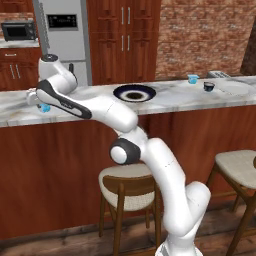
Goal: Place two yogurt containers on each plate.
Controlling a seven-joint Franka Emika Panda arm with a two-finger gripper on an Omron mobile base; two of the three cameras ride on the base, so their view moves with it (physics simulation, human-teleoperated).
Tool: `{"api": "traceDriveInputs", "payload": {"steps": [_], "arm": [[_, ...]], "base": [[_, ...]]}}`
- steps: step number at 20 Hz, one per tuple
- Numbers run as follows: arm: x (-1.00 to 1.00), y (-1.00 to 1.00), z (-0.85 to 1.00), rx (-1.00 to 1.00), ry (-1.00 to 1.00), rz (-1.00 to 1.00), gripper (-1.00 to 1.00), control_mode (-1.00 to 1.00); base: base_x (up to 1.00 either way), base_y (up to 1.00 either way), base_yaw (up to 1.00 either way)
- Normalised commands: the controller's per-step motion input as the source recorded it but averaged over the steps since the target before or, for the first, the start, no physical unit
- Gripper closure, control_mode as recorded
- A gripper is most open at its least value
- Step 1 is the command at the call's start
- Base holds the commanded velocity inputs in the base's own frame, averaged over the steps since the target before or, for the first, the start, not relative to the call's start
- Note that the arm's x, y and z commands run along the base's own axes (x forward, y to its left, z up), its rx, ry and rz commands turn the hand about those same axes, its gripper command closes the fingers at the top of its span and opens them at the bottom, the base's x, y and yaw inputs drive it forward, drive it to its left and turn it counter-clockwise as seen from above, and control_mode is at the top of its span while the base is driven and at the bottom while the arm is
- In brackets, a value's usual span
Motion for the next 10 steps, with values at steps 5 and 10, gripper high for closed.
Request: {"api": "traceDriveInputs", "payload": {"steps": [5, 10], "arm": [[0.24, 0.01, 0.0, 0.0, 0.0, 0.0, -1.0, -1.0], [0.13, 0.14, 0.0, 0.0, 0.0, 0.0, -1.0, -1.0]], "base": [[0.0, 0.0, 0.0], [0.0, 0.0, 0.0]]}}
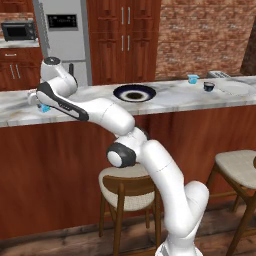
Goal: Place two yogurt containers on each plate.
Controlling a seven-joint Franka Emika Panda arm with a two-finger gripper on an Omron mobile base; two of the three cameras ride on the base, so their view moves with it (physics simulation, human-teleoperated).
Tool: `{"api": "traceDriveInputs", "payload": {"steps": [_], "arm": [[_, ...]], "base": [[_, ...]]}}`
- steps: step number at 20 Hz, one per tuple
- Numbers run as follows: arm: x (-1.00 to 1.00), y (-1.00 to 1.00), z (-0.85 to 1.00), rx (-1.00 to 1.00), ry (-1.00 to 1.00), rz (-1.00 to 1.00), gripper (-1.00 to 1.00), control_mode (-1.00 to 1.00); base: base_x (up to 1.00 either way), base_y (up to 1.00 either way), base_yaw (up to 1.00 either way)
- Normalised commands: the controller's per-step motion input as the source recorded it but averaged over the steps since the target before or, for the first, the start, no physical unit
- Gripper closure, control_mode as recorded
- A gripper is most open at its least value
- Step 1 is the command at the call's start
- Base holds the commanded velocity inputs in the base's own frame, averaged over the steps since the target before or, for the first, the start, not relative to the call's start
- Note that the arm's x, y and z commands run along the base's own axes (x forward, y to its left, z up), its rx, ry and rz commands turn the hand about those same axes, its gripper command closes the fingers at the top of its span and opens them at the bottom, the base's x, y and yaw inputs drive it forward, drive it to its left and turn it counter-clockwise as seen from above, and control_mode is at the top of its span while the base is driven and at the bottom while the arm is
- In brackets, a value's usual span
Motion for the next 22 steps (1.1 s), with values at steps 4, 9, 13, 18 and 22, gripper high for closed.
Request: {"api": "traceDriveInputs", "payload": {"steps": [4, 9, 13, 18, 22], "arm": [[0.03, 0.25, 0.0, 0.0, 0.0, 0.0, -1.0, -1.0], [0.07, 0.23, 0.0, 0.0, 0.0, 0.0, -1.0, -1.0], [0.0, 0.1, 0.0, 0.0, 0.0, 0.0, -1.0, -1.0], [0.0, 0.03, 0.0, 0.0, 0.0, 0.0, -1.0, -1.0], [0.04, 0.0, 0.0, 0.0, 0.0, 0.0, -1.0, -1.0]], "base": [[0.0, 0.0, 0.0], [0.0, 0.0, 0.0], [0.0, 0.0, 0.0], [0.0, 0.0, 0.0], [0.0, 0.0, 0.0]]}}
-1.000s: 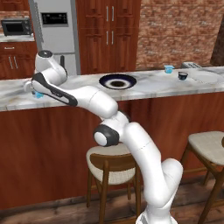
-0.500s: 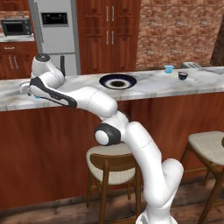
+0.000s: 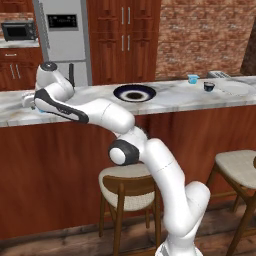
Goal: Place two yogurt containers on each plate.
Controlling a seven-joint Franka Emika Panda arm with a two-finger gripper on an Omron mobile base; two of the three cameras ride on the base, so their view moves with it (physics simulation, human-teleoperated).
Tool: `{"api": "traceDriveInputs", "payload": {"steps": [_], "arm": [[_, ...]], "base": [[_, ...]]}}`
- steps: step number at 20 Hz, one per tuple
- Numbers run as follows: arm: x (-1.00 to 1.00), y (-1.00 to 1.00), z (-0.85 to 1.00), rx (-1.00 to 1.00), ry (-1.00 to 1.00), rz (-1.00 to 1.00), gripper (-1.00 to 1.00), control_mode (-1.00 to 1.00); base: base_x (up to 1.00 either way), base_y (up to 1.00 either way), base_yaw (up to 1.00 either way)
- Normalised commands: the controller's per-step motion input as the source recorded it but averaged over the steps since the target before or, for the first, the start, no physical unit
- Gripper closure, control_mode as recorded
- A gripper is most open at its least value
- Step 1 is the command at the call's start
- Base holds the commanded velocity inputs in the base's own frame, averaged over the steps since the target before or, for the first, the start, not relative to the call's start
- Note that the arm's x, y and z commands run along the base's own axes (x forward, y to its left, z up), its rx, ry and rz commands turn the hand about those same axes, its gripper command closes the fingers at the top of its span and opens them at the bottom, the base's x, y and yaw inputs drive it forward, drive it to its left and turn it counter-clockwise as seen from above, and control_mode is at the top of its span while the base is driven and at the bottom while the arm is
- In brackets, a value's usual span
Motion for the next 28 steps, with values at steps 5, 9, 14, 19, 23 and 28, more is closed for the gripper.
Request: {"api": "traceDriveInputs", "payload": {"steps": [5, 9, 14, 19, 23, 28], "arm": [[0.16, 0.0, 0.0, 0.0, 0.0, 0.0, -1.0, -1.0], [0.26, 0.0, 0.0, 0.0, 0.0, 0.0, -1.0, -1.0], [0.22, 0.0, 0.0, 0.0, 0.0, 0.0, 1.0, -1.0], [0.0, 0.0, 0.0, 0.0, 0.0, 0.0, 1.0, -1.0], [0.0, 0.0, 0.0, 0.0, 0.0, 0.0, 1.0, -1.0], [-0.19, -0.57, 0.05, 0.0, 0.0, -0.01, 1.0, -1.0]], "base": [[0.0, 0.0, 0.0], [0.0, 0.0, 0.0], [0.0, 0.0, 0.0], [0.0, 0.0, 0.0], [0.0, 0.0, 0.0], [0.0, 0.0, 0.0]]}}
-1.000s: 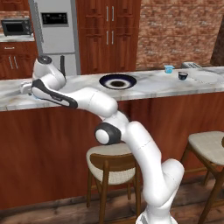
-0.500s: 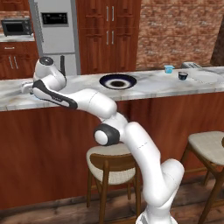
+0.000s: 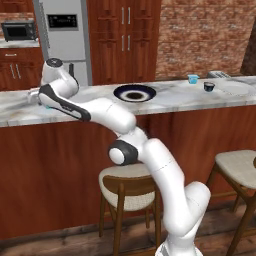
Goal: Place two yogurt containers on each plate.
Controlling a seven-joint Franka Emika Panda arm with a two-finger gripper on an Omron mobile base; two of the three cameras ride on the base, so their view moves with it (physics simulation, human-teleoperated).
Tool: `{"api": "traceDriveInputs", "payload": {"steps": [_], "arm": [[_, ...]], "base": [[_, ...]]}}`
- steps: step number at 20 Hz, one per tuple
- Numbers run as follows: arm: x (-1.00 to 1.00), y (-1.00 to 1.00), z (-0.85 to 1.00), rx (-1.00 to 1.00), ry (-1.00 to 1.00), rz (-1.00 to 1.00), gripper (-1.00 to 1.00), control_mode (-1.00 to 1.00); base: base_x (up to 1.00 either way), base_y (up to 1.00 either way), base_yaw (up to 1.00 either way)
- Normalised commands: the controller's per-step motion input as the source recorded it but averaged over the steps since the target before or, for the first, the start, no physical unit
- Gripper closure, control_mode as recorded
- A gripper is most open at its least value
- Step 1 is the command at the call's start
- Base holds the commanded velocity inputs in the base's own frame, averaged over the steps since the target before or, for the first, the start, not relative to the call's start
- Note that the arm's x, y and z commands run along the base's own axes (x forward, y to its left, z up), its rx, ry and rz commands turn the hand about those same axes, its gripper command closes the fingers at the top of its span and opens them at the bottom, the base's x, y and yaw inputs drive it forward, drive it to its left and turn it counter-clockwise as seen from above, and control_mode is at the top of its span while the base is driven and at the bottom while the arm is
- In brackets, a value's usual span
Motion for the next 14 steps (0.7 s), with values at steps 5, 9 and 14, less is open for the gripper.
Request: {"api": "traceDriveInputs", "payload": {"steps": [5, 9, 14], "arm": [[-0.15, -0.94, 0.24, 0.02, 0.0, -0.07, 1.0, -1.0], [-0.02, -1.0, 0.18, 0.04, 0.01, -0.09, 1.0, -1.0], [-0.02, -1.0, 0.04, 0.08, 0.07, -0.11, 1.0, -1.0]], "base": [[0.0, 0.0, 0.0], [0.0, 0.0, 0.0], [0.0, 0.0, 0.0]]}}
